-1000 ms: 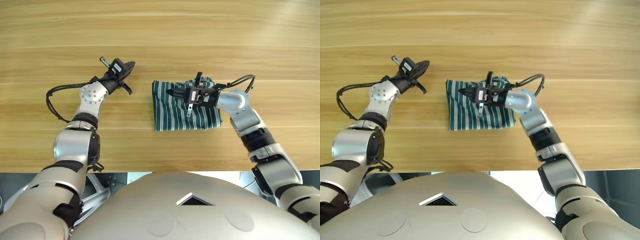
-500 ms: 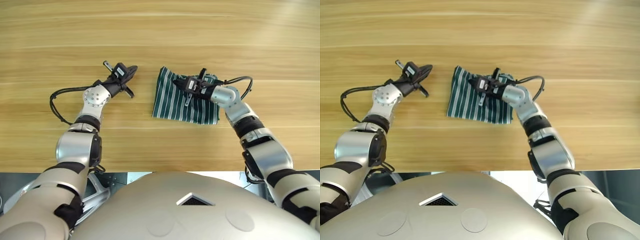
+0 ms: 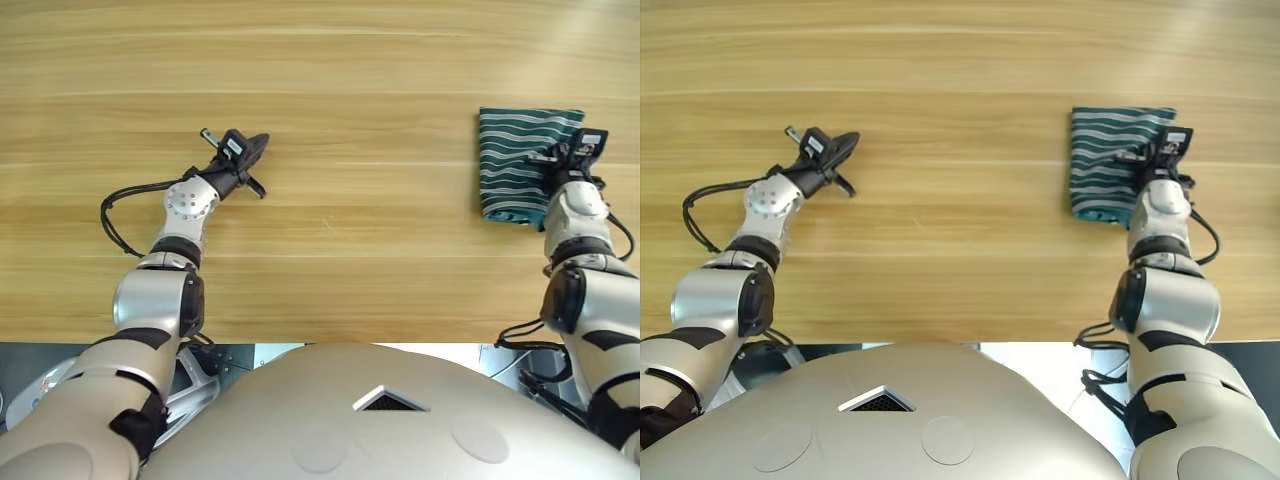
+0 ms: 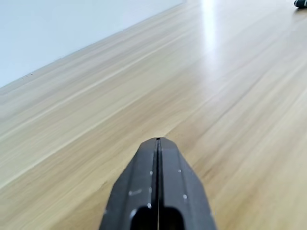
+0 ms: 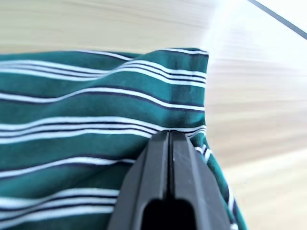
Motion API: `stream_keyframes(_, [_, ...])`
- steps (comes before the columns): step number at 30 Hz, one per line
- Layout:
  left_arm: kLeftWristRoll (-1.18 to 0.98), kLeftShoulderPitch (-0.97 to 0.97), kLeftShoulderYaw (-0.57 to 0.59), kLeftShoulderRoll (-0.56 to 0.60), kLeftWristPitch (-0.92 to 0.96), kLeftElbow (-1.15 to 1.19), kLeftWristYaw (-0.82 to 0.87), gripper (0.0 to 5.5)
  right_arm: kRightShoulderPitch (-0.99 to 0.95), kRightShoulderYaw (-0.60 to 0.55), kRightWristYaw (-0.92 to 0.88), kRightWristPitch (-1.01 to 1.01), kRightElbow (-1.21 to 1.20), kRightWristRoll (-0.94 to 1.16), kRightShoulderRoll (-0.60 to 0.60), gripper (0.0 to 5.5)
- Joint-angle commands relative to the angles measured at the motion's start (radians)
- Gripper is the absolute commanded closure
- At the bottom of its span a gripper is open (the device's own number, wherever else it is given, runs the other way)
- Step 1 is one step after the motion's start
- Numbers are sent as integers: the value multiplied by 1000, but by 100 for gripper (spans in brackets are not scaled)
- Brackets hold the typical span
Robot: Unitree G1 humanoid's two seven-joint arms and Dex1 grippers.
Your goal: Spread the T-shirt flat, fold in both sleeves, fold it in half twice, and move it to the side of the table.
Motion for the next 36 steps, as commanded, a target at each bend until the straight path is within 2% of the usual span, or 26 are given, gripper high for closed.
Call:
stream_keyframes(1, [-43, 17, 42, -2, 9, -8, -24, 550, 130, -30, -33, 119, 64, -38, -16, 547])
stream_keyframes(7, [-99, 22, 103, -13, 41, -6, -35, 550, 81, -93, -12, 77, 50, -30, -62, 547])
stream_keyframes(14, [-248, 1, 247, -25, 130, -7, -80, 550, -72, -185, 75, -129, -15, 26, -155, 547])
stream_keyframes(20, [-348, -6, 352, -47, 222, 0, -88, 550, -131, -114, 32, -353, -149, -55, -175, 547])
stream_keyframes(22, [-374, -9, 382, -54, 251, 2, -94, 550, -116, -92, 61, -418, -253, -58, -143, 547])
stream_keyframes(24, [-404, -14, 415, -56, 280, 4, -97, 550, -93, -43, 139, -456, -381, -47, -82, 547])
stream_keyframes(26, [-433, -16, 448, -58, 307, 7, -98, 550, -34, 67, 293, -491, -518, -30, -6, 547])
stream_keyframes(28, [-445, -16, 467, -67, 332, 12, -96, 550, 31, 195, 462, -522, -570, -42, 54, 547])
stream_keyframes(31, [-411, -17, 442, -85, 322, 12, -86, 550, 74, 293, 694, -508, -583, 33, 126, 547])
stream_keyframes(32, [-403, -22, 438, -89, 320, 11, -85, 550, 67, 282, 800, -474, -586, 125, 160, 547])
stream_keyframes(34, [-411, -34, 446, -93, 326, 11, -78, 550, 17, 187, 1033, -313, -556, 370, 252, 547])
stream_keyframes(35, [-425, -38, 459, -91, 336, 12, -71, 550, -54, 91, 1096, -158, -469, 492, 298, 547])
stream_keyframes(36, [-438, -40, 473, -88, 348, 16, -61, 550, -132, 6, 1067, -44, -349, 561, 327, 547])
